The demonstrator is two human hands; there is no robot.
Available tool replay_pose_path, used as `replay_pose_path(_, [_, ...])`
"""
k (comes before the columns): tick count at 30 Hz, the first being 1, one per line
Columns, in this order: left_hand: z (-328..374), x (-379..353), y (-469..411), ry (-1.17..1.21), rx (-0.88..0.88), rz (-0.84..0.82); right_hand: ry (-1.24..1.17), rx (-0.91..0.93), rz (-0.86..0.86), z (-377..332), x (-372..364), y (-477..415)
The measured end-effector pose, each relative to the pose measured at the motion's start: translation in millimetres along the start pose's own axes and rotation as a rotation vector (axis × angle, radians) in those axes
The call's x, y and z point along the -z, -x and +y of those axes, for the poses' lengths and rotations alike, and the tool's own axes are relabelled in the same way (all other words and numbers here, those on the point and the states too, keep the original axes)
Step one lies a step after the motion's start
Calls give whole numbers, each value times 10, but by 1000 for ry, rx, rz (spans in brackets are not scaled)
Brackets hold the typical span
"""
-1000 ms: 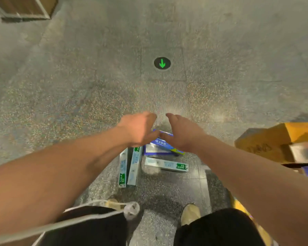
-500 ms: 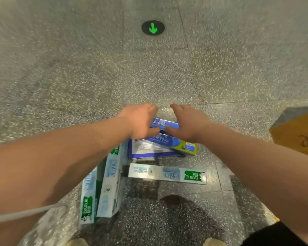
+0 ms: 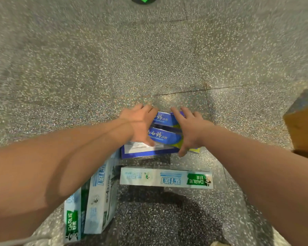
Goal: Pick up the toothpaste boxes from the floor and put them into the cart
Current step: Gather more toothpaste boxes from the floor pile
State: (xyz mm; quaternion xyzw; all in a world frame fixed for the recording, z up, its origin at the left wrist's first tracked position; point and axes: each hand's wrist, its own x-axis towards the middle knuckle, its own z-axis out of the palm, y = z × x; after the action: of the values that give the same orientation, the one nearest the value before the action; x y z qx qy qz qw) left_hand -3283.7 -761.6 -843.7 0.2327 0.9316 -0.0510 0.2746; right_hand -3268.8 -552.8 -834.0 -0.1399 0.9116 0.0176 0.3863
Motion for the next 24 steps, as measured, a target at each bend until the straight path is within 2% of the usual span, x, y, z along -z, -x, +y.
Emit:
replay_pose_path(9, [48, -60, -43, 57, -6, 17, 41, -9, 62, 28, -67, -46])
replay_pose_path(24, [157, -62, -154, -104, -31, 22, 154, 19, 109, -123, -129, -83])
